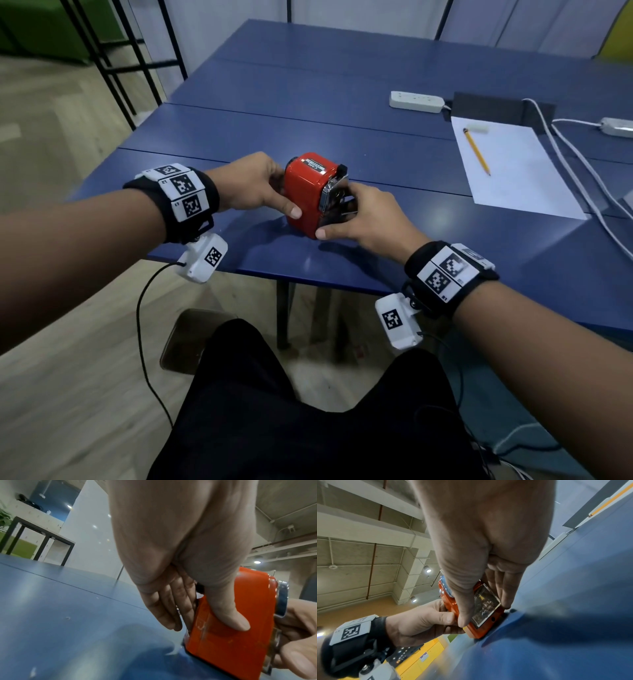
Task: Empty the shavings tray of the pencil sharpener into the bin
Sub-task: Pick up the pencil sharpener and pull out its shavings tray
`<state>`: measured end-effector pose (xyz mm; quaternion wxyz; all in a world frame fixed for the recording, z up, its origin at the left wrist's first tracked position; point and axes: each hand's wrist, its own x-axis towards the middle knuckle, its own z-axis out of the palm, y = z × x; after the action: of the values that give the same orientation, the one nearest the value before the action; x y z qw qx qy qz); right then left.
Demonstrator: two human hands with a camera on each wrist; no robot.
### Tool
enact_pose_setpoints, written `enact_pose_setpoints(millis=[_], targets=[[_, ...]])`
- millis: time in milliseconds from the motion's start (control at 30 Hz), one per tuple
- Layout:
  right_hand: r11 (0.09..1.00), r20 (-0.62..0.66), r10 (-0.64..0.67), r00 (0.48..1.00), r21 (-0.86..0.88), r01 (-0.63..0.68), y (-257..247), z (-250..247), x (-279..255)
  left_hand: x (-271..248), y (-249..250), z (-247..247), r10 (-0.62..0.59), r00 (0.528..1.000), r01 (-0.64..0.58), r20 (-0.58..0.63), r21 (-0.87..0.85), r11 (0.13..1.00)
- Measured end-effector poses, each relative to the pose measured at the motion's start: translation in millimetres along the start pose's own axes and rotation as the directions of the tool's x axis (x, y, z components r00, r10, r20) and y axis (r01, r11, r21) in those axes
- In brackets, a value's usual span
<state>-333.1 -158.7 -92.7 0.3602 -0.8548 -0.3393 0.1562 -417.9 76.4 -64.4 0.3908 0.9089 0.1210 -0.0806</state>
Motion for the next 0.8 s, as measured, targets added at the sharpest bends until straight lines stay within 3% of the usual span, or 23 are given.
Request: enact_pose_setpoints(millis=[100,167,233,267,333,400,467,533,667,800], targets=[[0.999,-0.004,0.001,1.000,-0.043,-0.001,-2.5,-0.7,-0.7,-3.0,1.8,-2.7,-0.020,1.000,0.019,0.021,0.038,0.999],[0.998,-0.006,0.014,1.000,-0.069,-0.014,-1.6,-0.1,-3.4,-8.0,8.4,-10.4,-0.044,0.998,0.030,0.043,0.269,0.963],[0.996,-0.025,0.041,0.999,-0.081,-0.043,0.8,1.0,-10.0,-15.0,18.4,-23.2,-0.042,0.999,0.049,-0.027,0.547,0.835],[0.994,-0.041,0.051,0.998,-0.093,-0.055,1.7,2.0,-14.5,-19.2,24.2,-30.8,-0.010,0.996,0.062,-0.091,0.601,0.797],[0.992,-0.070,0.053,0.996,-0.109,-0.061,0.2,5.0,-23.5,-26.7,37.5,-43.9,0.068,0.986,0.028,-0.154,0.551,0.834],[0.993,-0.093,0.046,0.995,-0.105,-0.056,-5.3,10.1,-28.8,-28.9,53.2,-50.2,0.160,0.984,-0.100,-0.074,0.513,0.852],[0.993,-0.122,0.049,0.991,-0.102,-0.062,-12.3,15.8,-30.0,-24.2,68.7,-45.4,0.225,0.971,-0.228,0.080,0.587,0.777],[0.994,-0.160,0.061,0.985,-0.082,-0.075,-16.1,20.6,-28.2,-14.7,78.8,-31.7,0.212,0.957,-0.289,0.196,0.672,0.682],[0.994,-0.220,0.081,0.972,-0.055,-0.095,-12.9,26.2,-21.5,1.9,84.1,-8.5,0.179,0.952,-0.305,0.248,0.753,0.583],[0.991,-0.252,0.086,0.964,-0.076,-0.108,-8.7,28.5,-16.0,8.7,84.6,-6.9,0.201,0.952,-0.305,0.231,0.772,0.558]])
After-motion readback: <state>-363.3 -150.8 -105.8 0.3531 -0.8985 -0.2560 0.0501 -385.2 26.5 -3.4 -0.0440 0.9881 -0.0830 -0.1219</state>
